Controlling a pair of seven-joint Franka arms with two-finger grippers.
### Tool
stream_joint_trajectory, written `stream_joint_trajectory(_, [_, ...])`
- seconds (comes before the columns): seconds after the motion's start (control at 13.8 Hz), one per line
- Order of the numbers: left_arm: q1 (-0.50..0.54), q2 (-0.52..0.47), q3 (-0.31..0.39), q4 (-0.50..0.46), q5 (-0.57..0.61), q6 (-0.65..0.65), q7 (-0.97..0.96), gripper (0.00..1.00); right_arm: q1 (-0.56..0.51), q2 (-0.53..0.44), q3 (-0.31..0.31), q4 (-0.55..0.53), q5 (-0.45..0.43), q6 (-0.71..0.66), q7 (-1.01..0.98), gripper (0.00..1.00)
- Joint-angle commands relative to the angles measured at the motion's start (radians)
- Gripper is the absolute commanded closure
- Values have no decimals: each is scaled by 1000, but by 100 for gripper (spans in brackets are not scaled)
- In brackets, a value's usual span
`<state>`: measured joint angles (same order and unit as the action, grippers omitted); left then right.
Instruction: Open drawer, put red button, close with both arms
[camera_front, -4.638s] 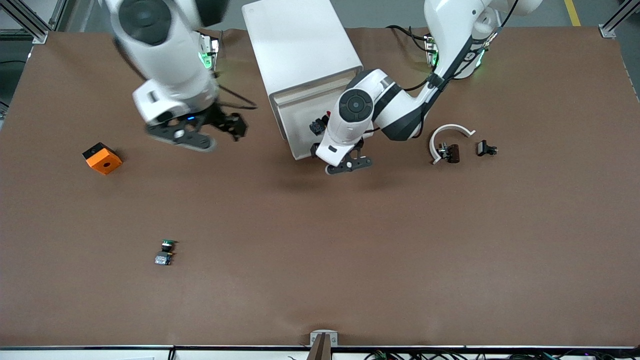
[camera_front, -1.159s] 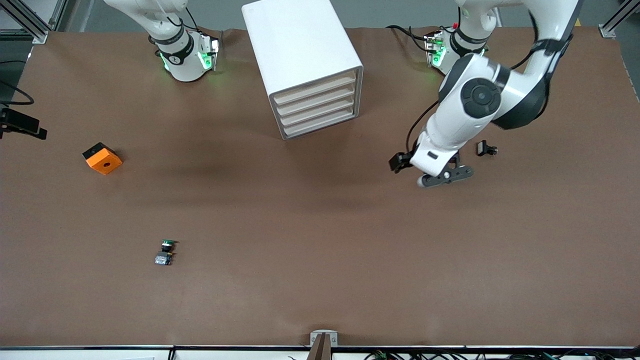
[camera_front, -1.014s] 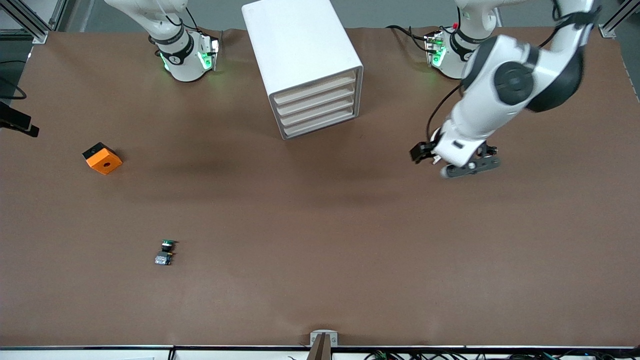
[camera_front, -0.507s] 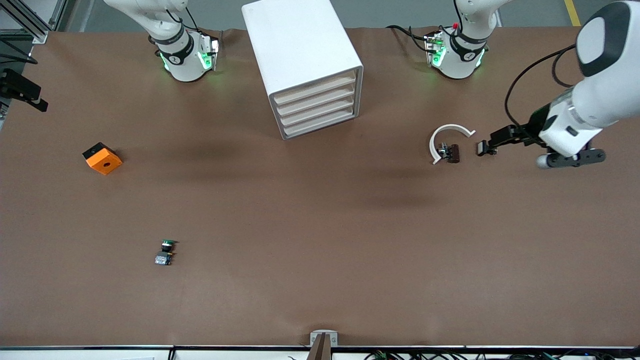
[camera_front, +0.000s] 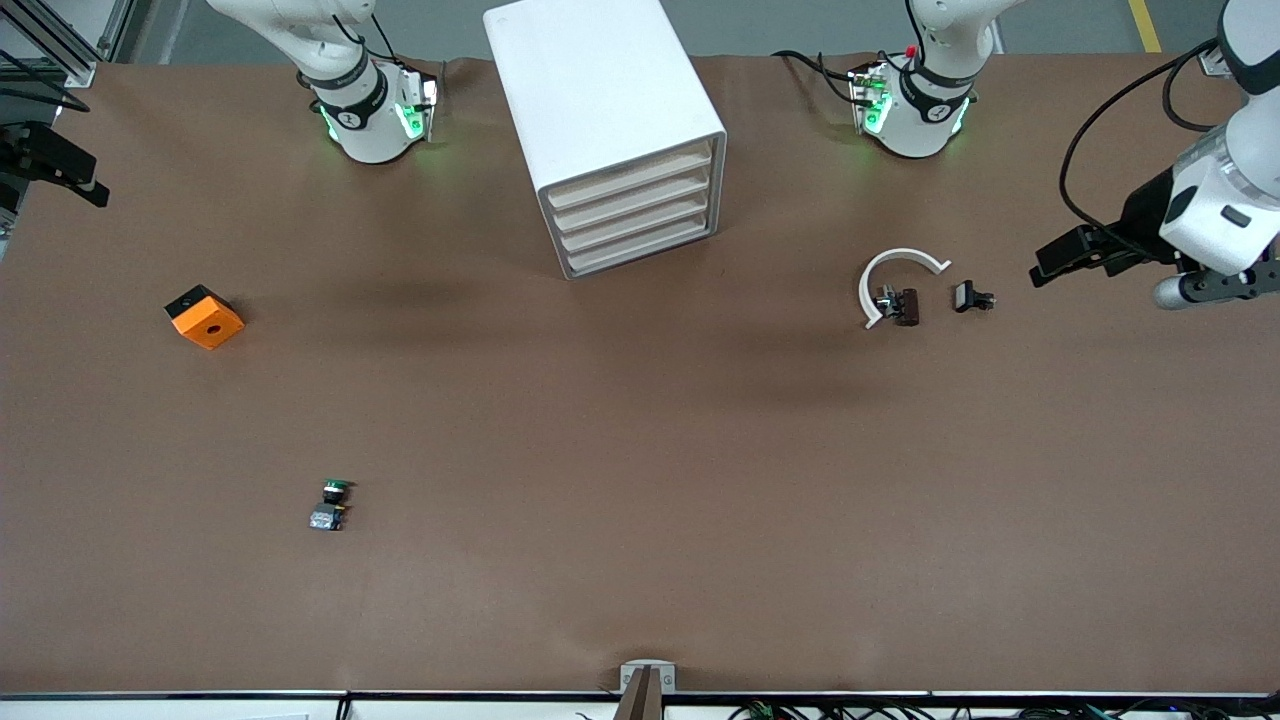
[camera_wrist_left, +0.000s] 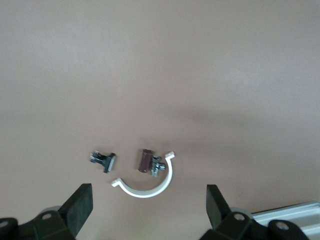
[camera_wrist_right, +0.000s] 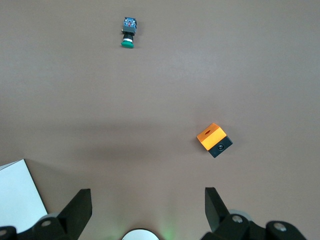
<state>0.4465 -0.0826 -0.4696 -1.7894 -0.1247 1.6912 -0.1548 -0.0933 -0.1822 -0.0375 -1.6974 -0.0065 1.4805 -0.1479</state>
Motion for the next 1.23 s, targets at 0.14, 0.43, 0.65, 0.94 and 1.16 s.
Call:
stream_joint_trajectory(0.14, [20,-13,25,39,30,-44,118,0,30,-29,-47,-31,17,-12,-2,0])
stream_joint_trajectory(0.43, [8,-11,83,77,31,-65,185,0,32,-31,-45,-30,17,-17,-6,0])
stream_joint_trajectory(0.65, [-92,0,159,84,34,-62,185,0,30,-31,-44,-25,17,-19,-4,0])
stream_joint_trajectory(0.94, [-356,4,411,84,36,-62,181,0,30,-39,-41,-28,17,-16,82,0])
stream_joint_trajectory(1.16, [-466,4,522,84,36,-61,176,0,29,-36,-41,-28,22,-8,96,0])
